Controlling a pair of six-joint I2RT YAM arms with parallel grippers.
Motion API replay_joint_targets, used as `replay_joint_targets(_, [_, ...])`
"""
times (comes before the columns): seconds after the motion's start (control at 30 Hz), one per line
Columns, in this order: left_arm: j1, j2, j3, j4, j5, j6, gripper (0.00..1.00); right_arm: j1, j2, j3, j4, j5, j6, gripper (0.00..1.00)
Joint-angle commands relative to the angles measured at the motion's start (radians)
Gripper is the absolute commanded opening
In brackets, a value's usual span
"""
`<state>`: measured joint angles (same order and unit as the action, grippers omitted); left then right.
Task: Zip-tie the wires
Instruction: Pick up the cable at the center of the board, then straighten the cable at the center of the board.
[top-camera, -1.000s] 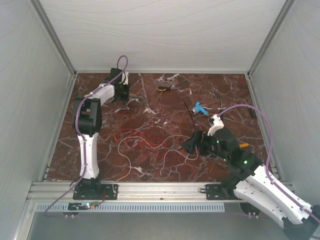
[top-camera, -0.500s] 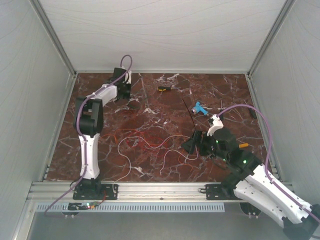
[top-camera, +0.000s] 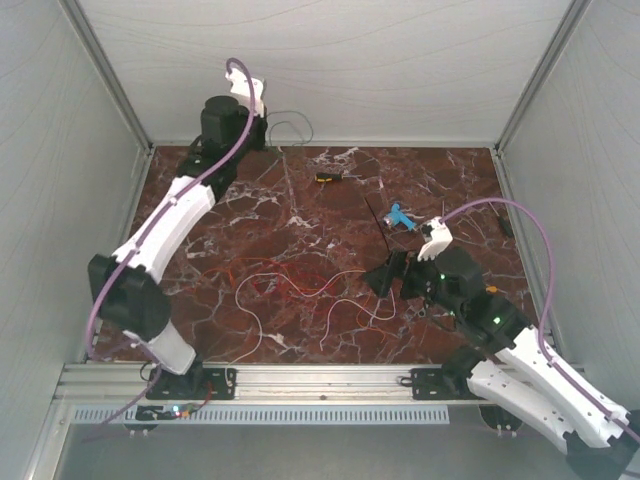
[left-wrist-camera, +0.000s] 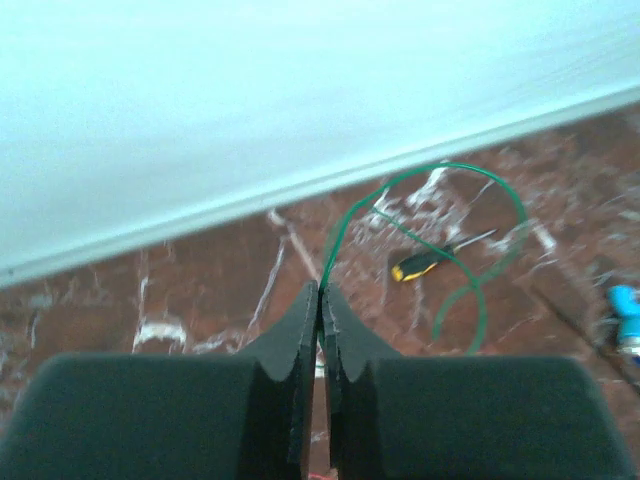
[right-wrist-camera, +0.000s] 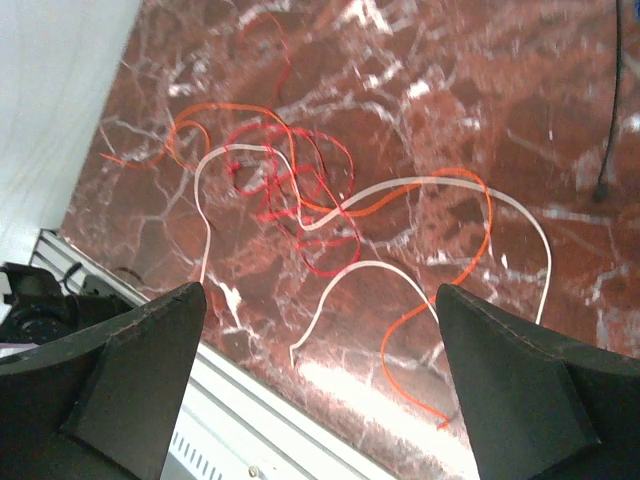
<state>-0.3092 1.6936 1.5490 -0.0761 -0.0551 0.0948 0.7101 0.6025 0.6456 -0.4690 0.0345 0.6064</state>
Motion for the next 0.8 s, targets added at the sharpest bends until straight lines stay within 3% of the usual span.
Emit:
replay_joint_targets(0.0, [-0.027, -0.125, -0.016, 0.079, 0.054, -0.001, 0.0, -0.005, -0.007, 0.071, 0.122, 0.023, -0.085, 0.98])
replay_joint_targets(0.3, [-0.108, -0.337, -0.098, -0.003, 0.208, -0.08, 0.0, -0.005, -0.065, 0.085, 0.391, -0.127, -0.201, 0.98])
replay_joint_targets(0.53, [-0.154, -0.534, -0.35, 0.146, 0.361, -0.153, 0.0, -0.003, -0.004, 0.142, 0.509, -0.271, -0.226, 0.98])
replay_joint_targets(0.77, [-0.258, -0.604, -0.414, 0.174, 0.426, -0.099, 0.0, 0.008, 0.102, 0.249, 0.506, -0.261, -0.296, 0.86])
